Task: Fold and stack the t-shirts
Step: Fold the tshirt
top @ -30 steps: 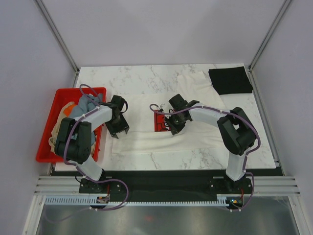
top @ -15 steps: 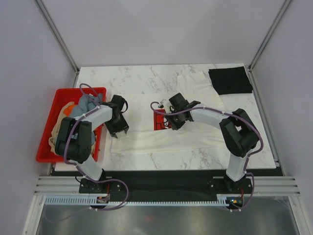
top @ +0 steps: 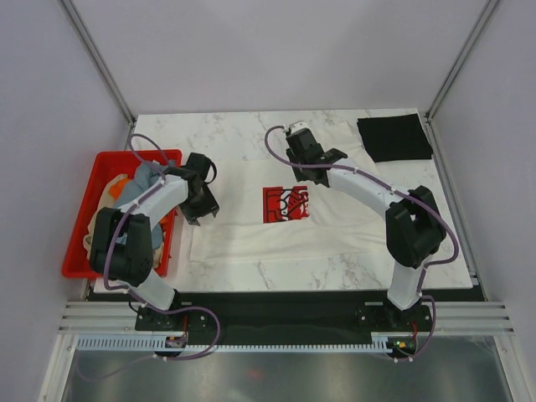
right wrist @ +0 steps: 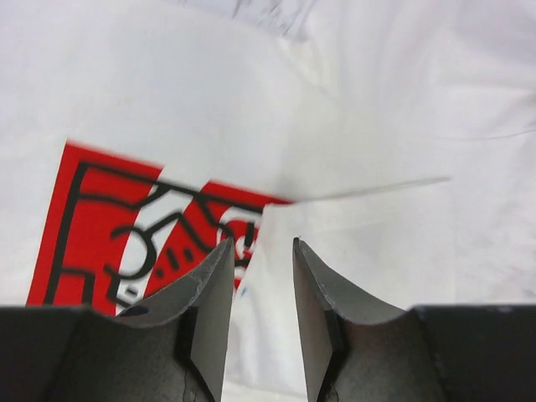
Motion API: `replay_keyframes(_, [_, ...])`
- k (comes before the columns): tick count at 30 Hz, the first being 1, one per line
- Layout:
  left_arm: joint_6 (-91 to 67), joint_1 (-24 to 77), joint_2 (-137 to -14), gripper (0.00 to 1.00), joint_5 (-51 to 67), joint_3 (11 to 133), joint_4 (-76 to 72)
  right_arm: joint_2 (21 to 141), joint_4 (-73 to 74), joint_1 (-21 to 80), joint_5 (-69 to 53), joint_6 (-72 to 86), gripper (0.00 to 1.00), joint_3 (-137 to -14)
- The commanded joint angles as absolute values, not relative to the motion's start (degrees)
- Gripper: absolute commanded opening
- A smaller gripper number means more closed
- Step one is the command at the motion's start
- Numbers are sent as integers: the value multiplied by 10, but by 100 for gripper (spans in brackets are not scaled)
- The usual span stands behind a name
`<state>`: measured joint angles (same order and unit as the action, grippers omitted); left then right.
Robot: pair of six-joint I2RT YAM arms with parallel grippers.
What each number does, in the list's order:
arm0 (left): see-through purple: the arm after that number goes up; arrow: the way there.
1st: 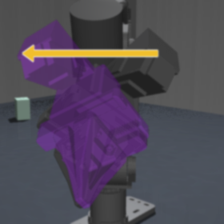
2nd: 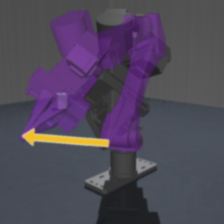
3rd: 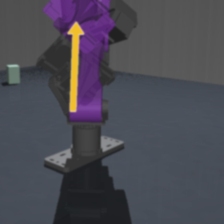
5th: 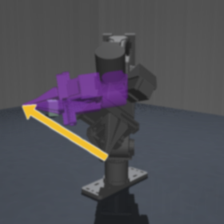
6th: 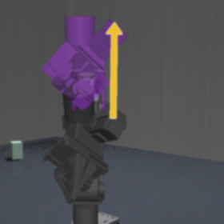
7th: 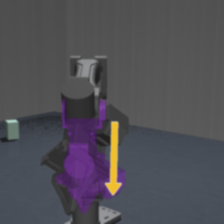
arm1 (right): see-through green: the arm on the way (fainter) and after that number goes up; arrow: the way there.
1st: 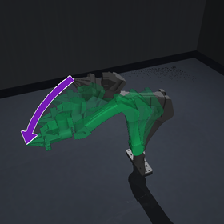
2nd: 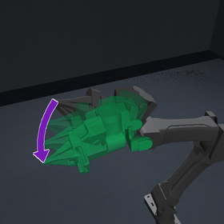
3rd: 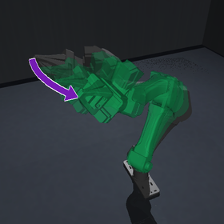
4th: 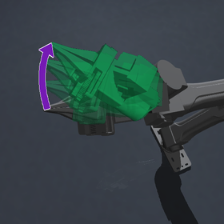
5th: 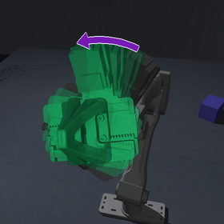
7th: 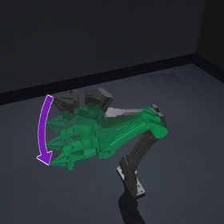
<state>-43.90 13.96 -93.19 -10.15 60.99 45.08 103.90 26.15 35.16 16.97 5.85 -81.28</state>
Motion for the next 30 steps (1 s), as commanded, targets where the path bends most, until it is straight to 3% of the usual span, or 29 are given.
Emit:
replay_keyframes(1, [-435,139,-896,60,-79,631,459,1105,290,347,304,114,41,-886])
replay_keyframes(9, [-437,147,-893,61,-46,611,456,1212,345,333,316,142,39,-990])
replay_keyframes(30, [-453,151,-947,61,-90,579,441,1274,384,331,287,167,35,-1020])
